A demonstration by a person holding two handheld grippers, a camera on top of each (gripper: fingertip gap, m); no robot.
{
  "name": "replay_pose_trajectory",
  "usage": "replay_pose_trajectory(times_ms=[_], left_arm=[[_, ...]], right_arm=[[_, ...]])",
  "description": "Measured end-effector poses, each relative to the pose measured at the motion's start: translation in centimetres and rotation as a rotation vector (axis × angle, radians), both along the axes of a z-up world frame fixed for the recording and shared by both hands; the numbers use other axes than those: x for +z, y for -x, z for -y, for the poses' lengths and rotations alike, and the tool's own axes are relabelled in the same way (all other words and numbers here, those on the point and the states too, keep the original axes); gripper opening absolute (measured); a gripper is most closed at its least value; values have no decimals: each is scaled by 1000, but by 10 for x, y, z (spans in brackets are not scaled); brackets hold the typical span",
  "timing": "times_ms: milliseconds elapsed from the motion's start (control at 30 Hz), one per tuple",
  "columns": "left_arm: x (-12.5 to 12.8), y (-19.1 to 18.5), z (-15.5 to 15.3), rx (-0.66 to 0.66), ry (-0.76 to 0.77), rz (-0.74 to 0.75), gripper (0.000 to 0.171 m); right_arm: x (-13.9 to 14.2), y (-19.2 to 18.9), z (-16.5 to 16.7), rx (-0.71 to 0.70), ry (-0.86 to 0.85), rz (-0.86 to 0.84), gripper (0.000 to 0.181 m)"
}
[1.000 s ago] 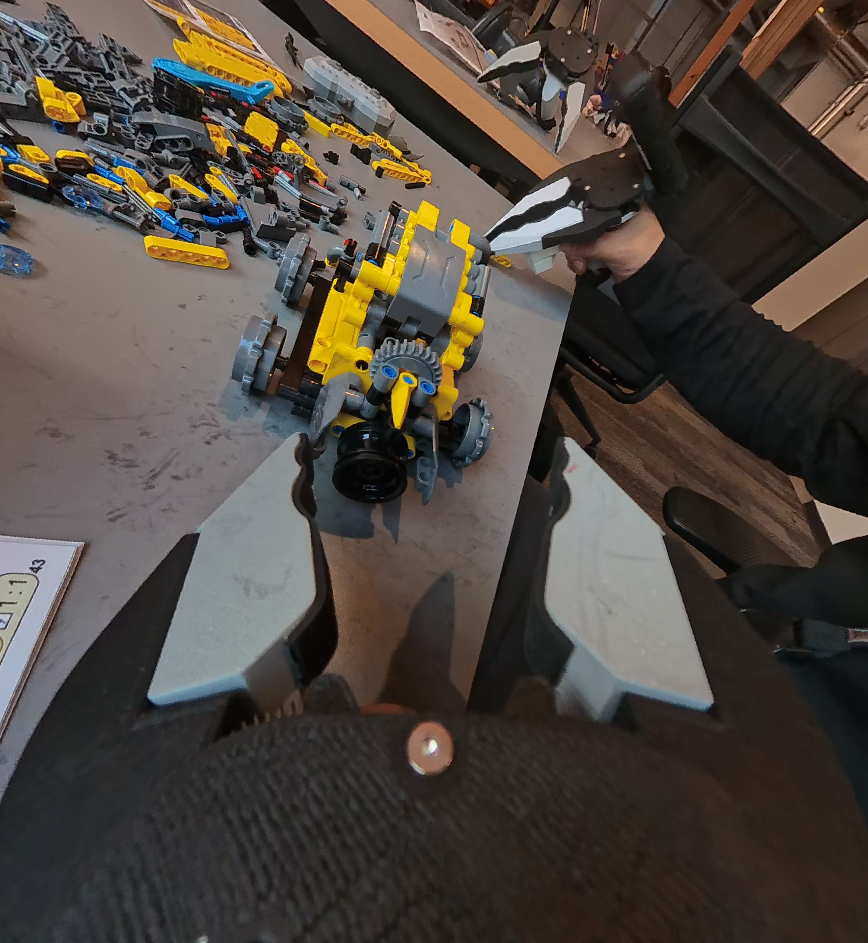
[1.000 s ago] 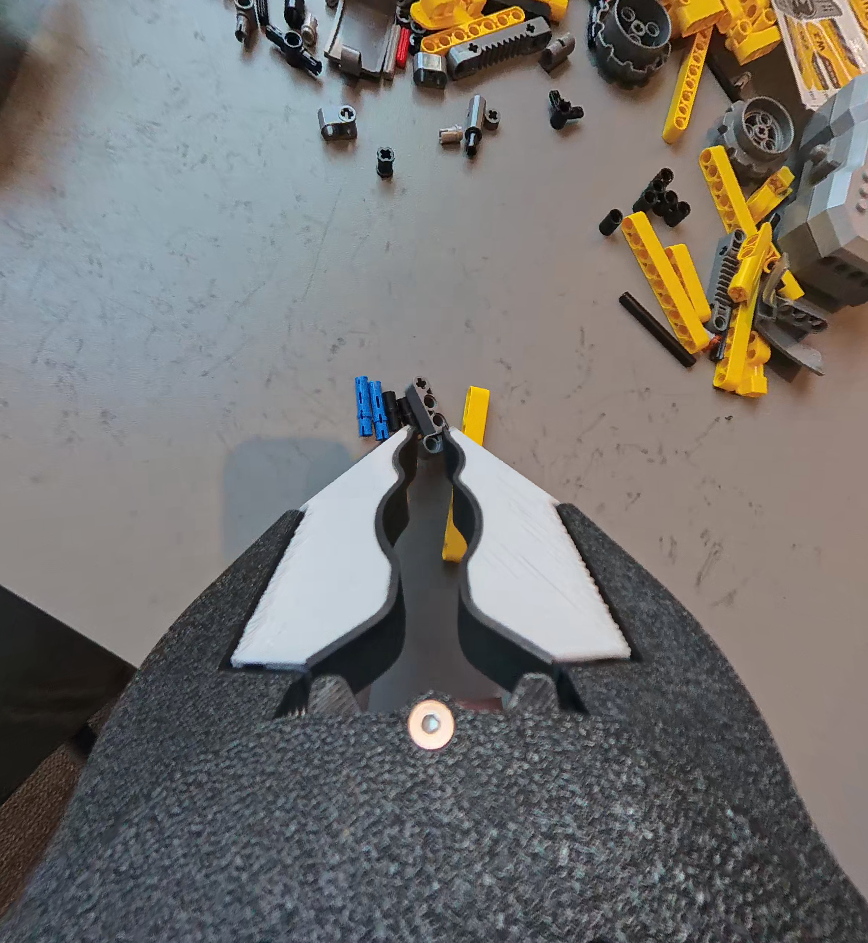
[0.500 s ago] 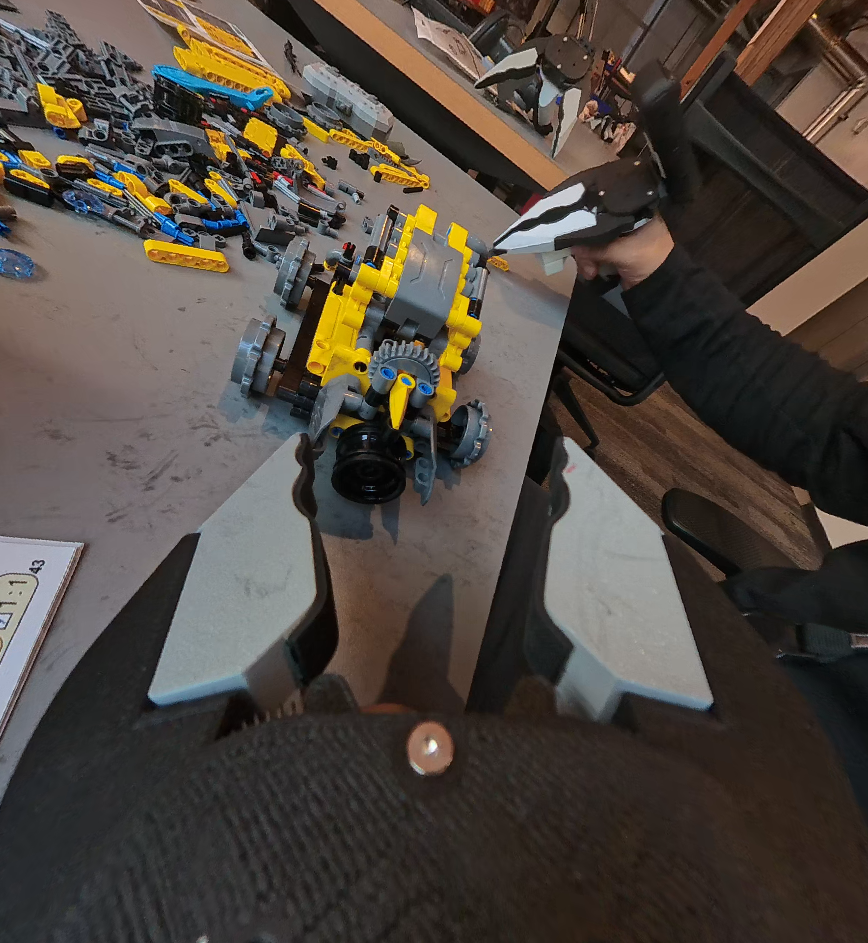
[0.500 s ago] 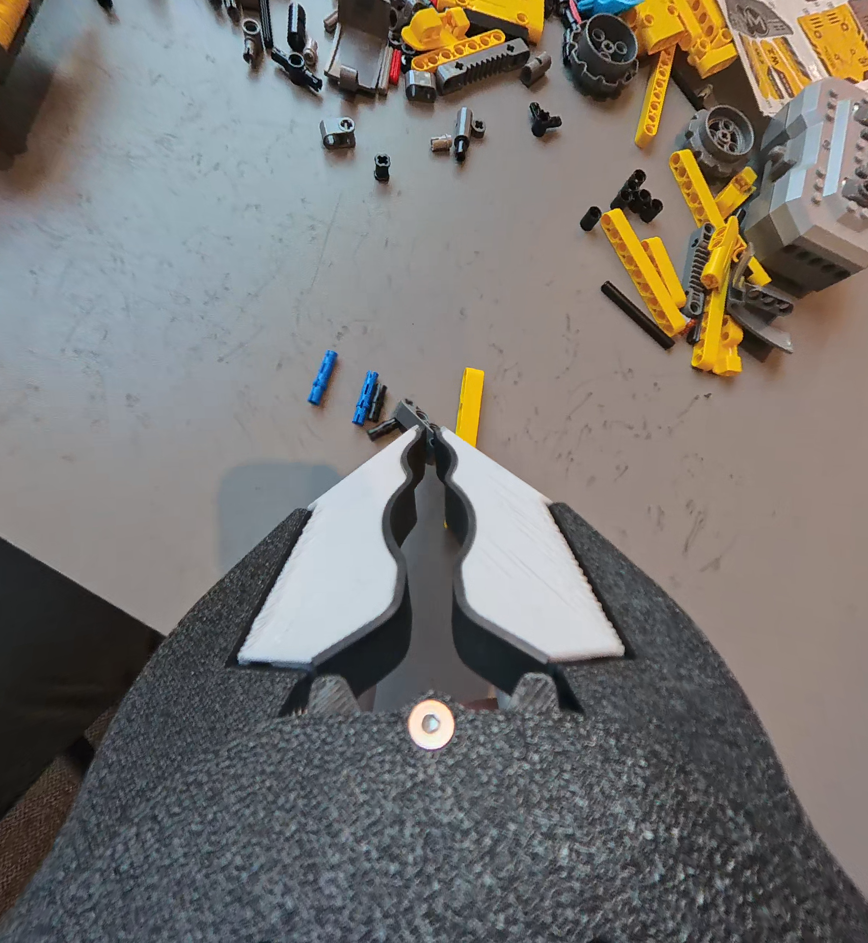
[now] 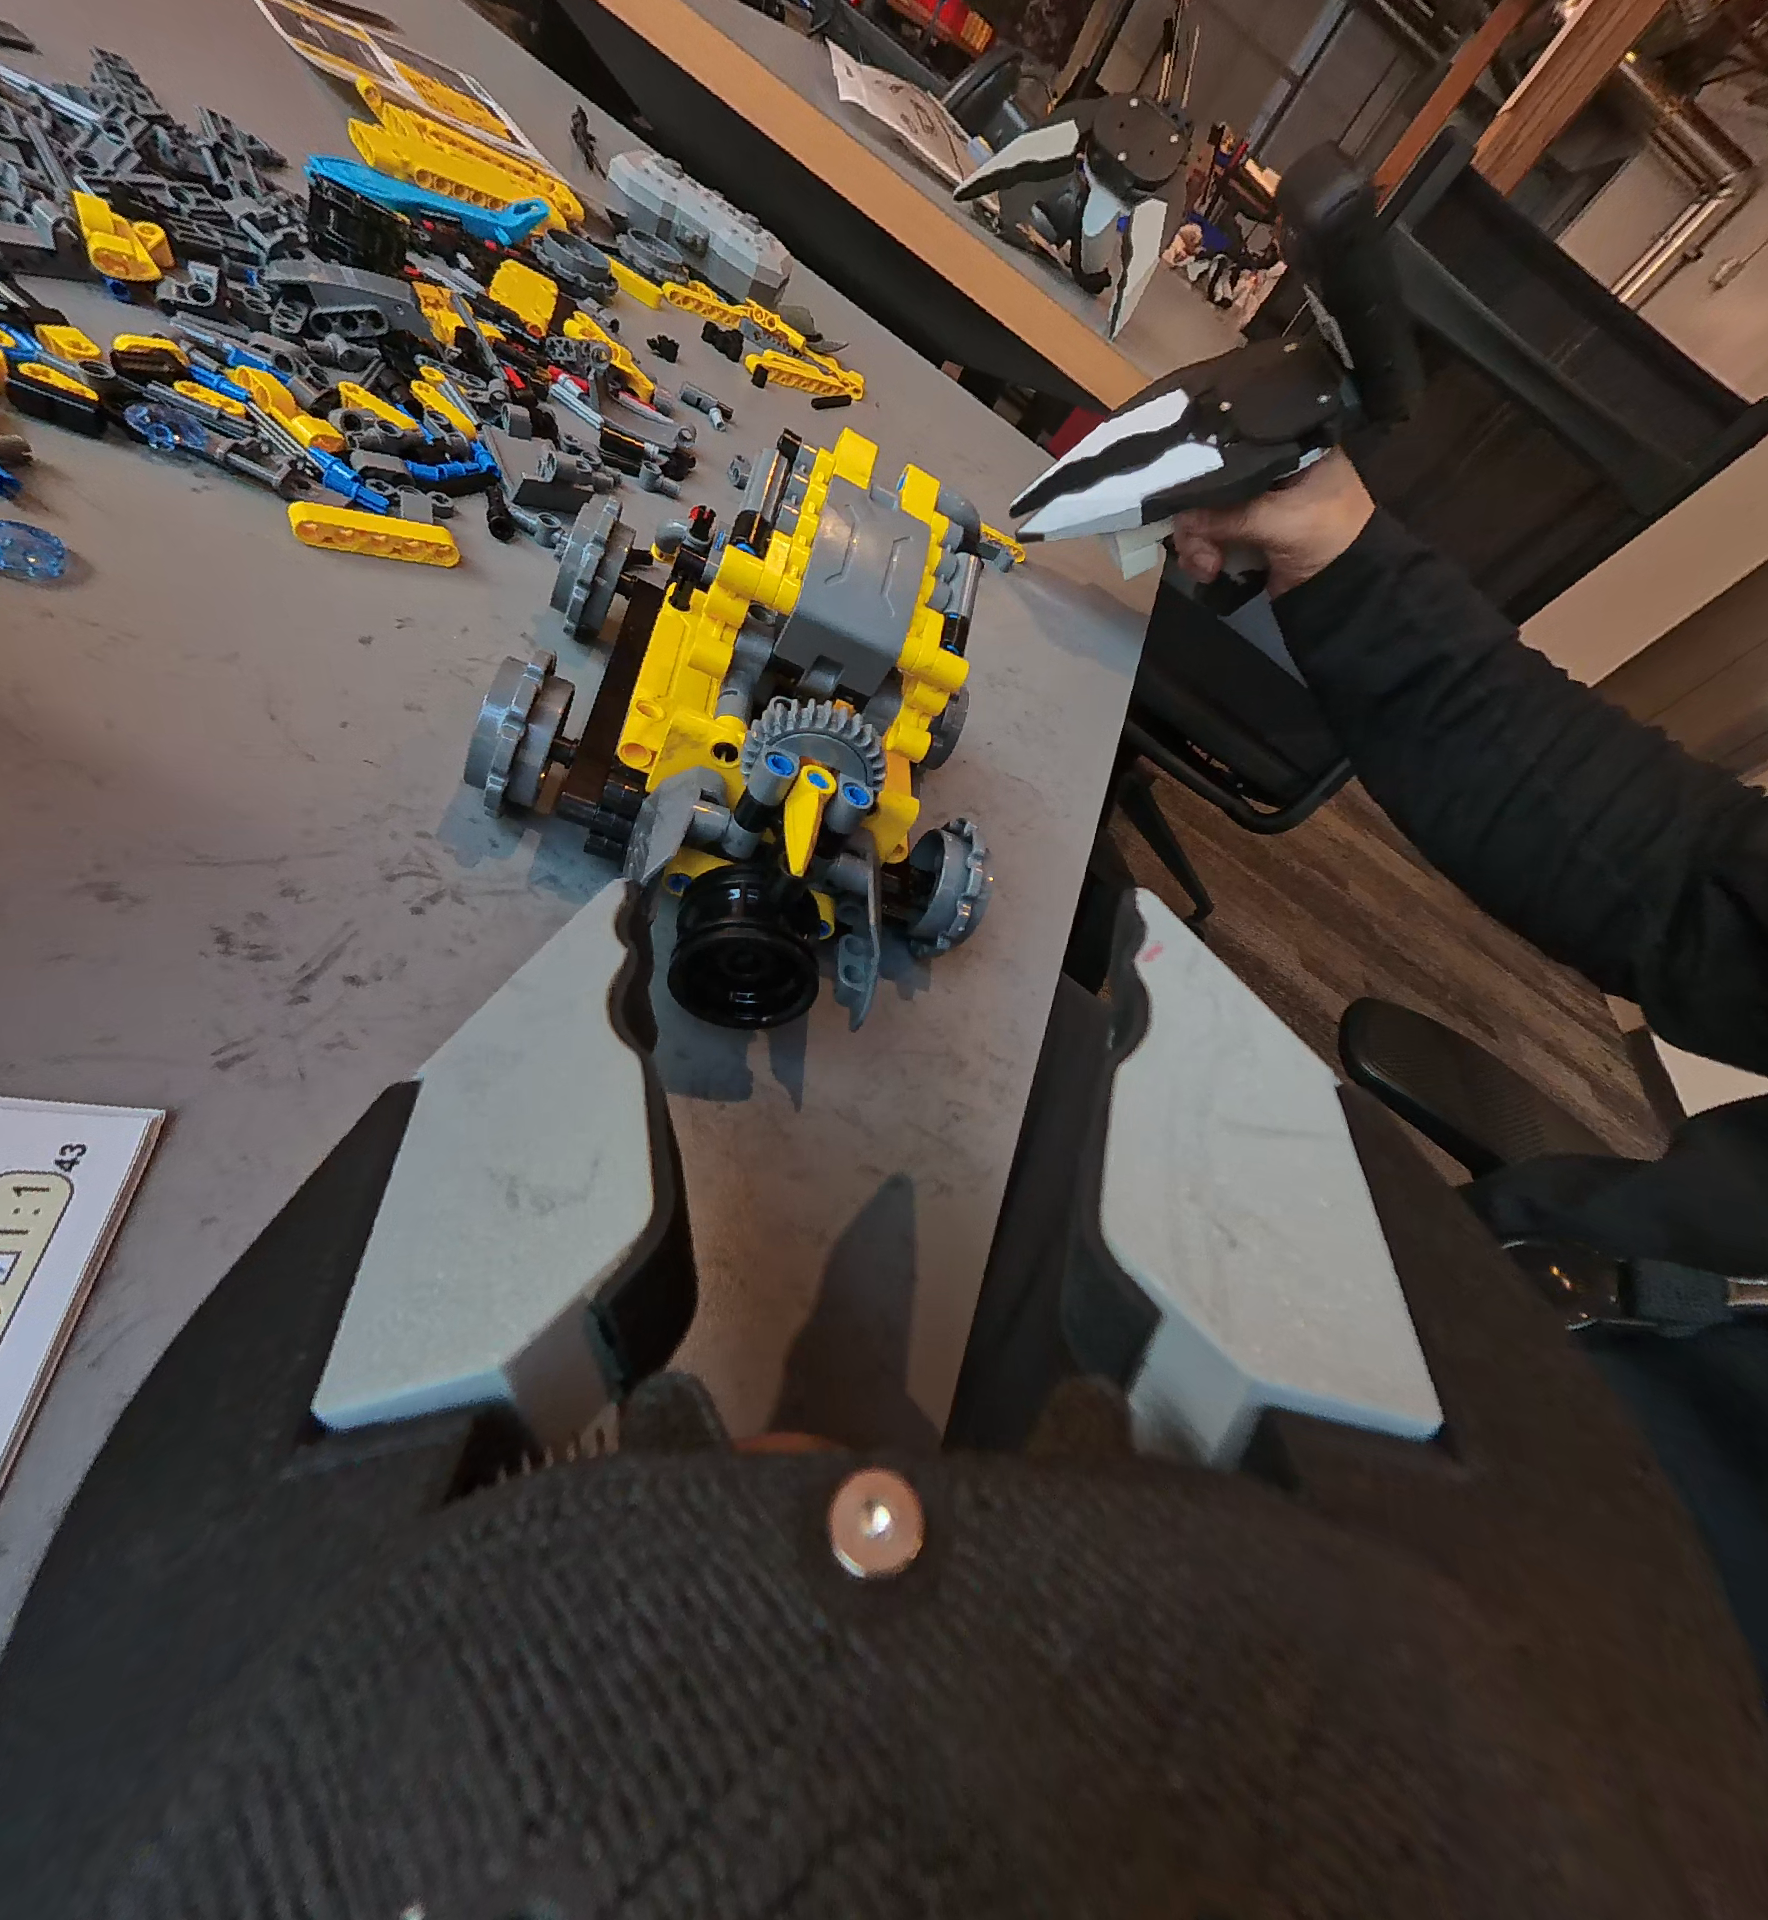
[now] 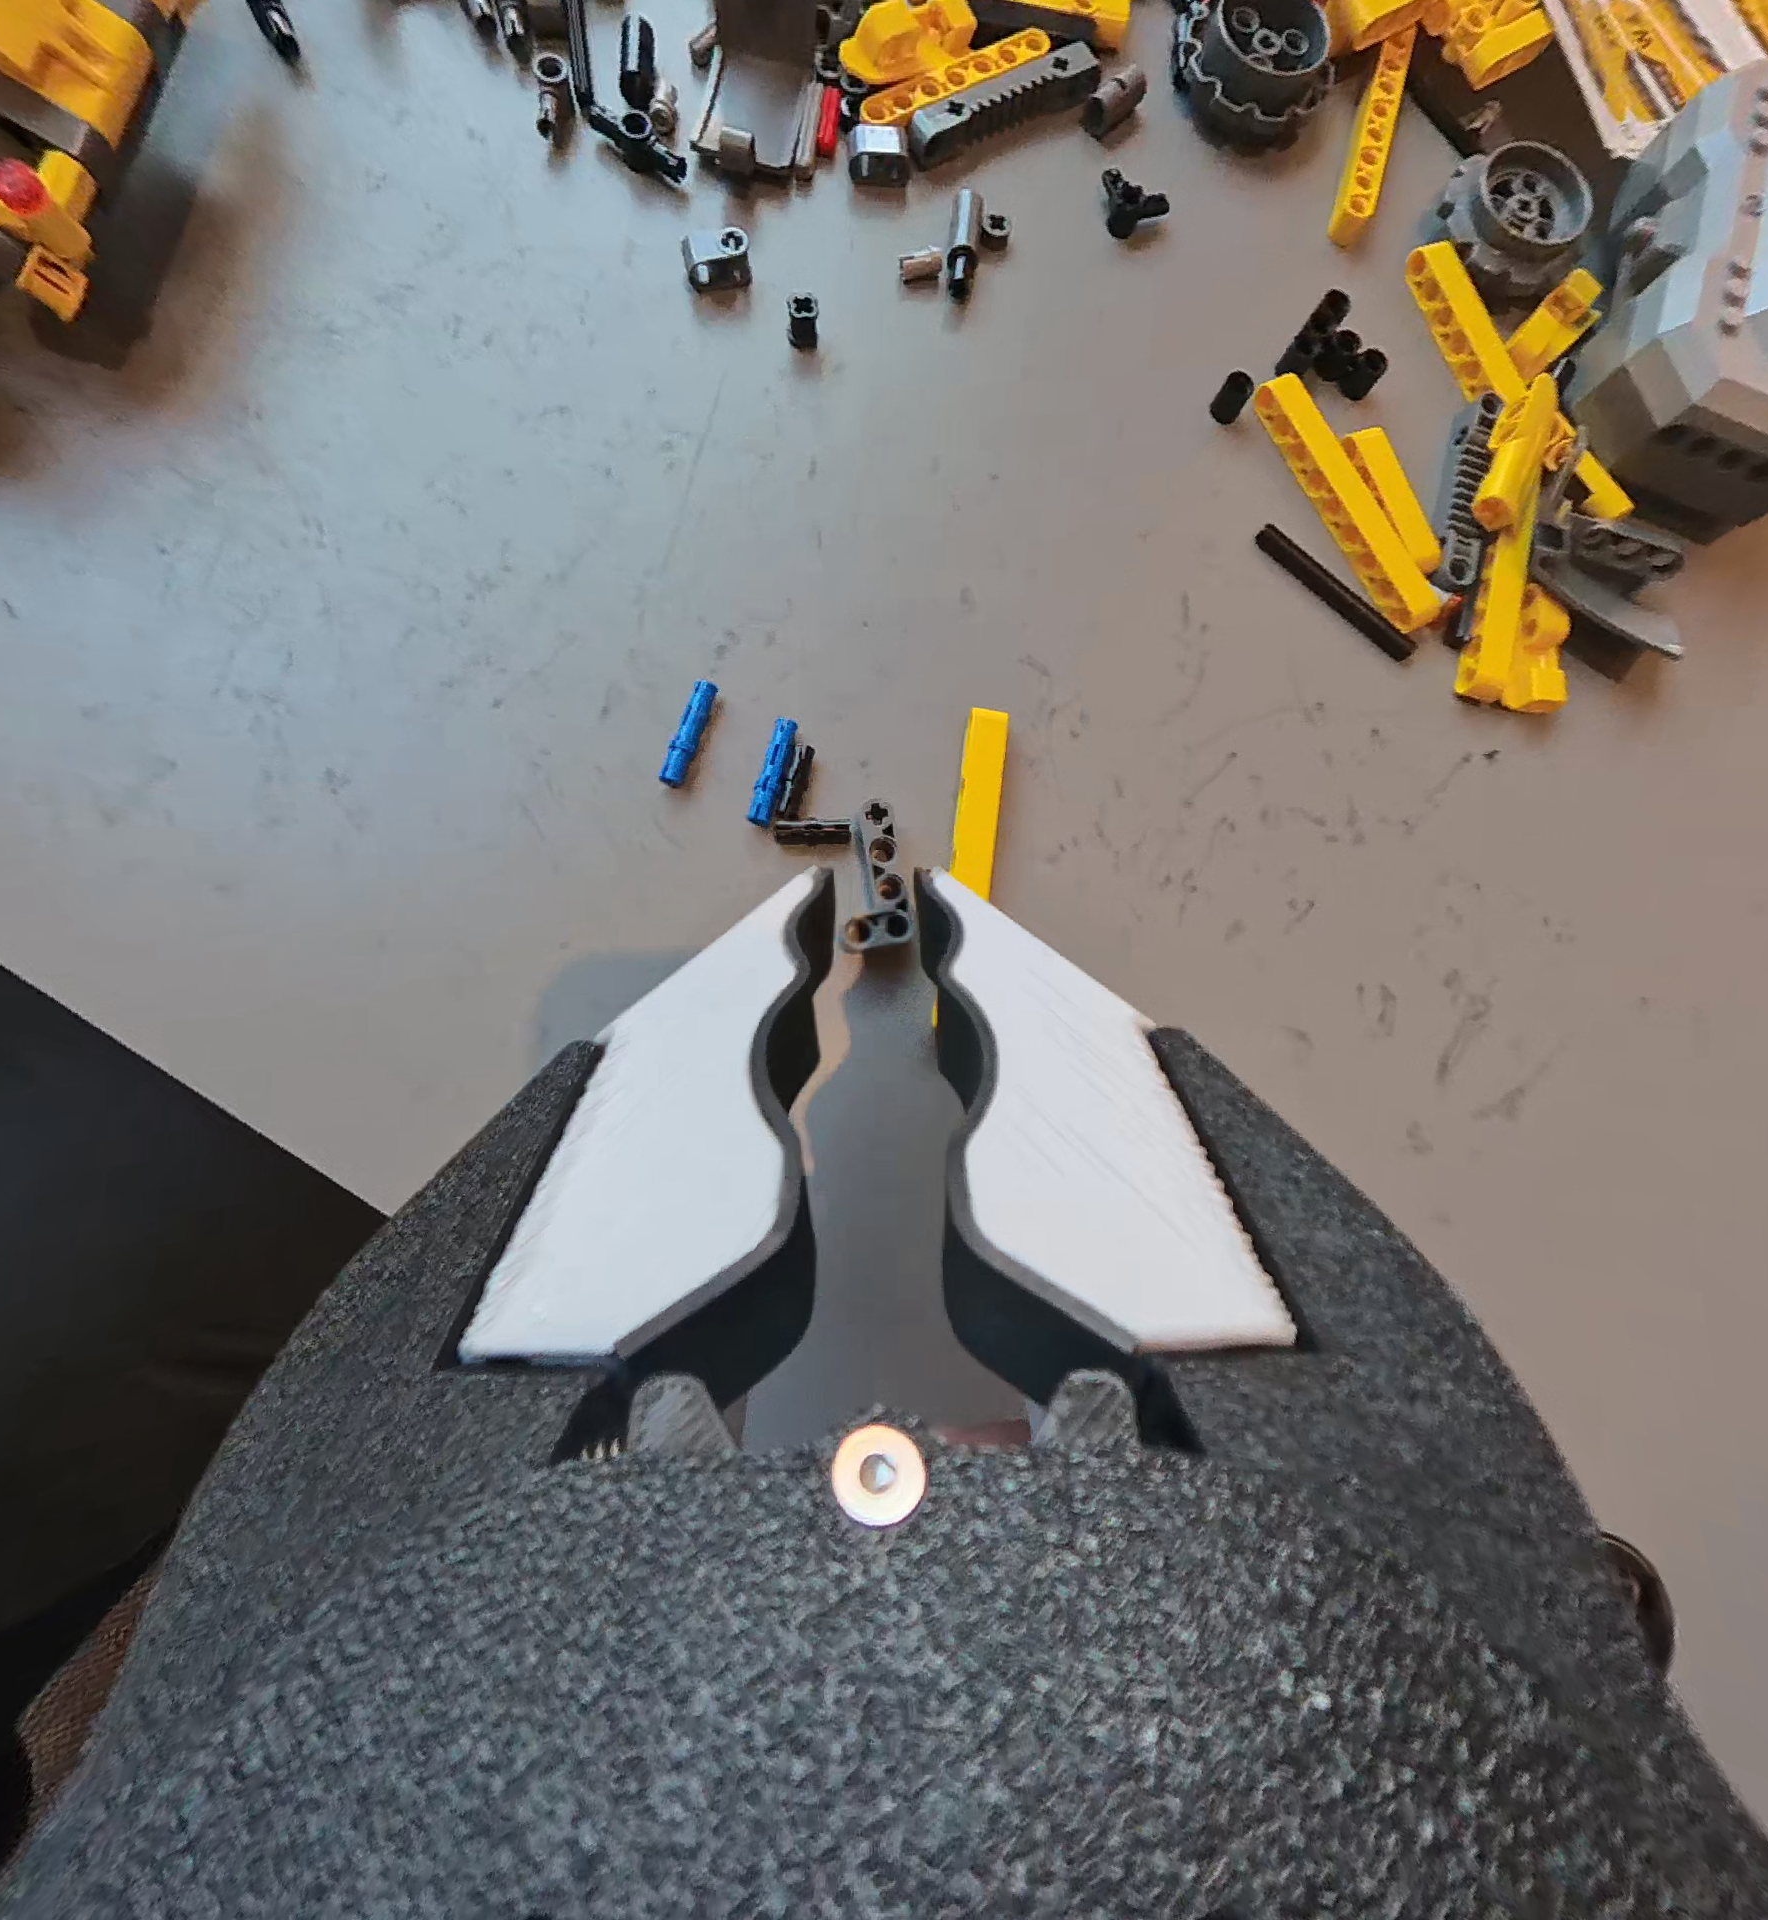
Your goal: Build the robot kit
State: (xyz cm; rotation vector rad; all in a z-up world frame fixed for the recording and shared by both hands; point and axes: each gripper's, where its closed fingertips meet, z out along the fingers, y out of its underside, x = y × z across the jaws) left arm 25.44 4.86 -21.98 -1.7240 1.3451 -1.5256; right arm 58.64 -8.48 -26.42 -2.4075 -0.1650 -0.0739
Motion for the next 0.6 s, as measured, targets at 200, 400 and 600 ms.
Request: replay_pose_trajectory(times_ms=[200, 400, 600], left_arm=[[0, 0, 3, -20, -4, -2, 82], [-1, 0, 4, -22, -2, -6, 81], [-1, 0, 5, -30, -5, -6, 79]], right_arm=[[-15, -1, 2, 2, 54, 29, 18], [-19, -1, 3, 9, 71, 31, 16], [-4, -3, 3, -30, 1, 33, 15]])
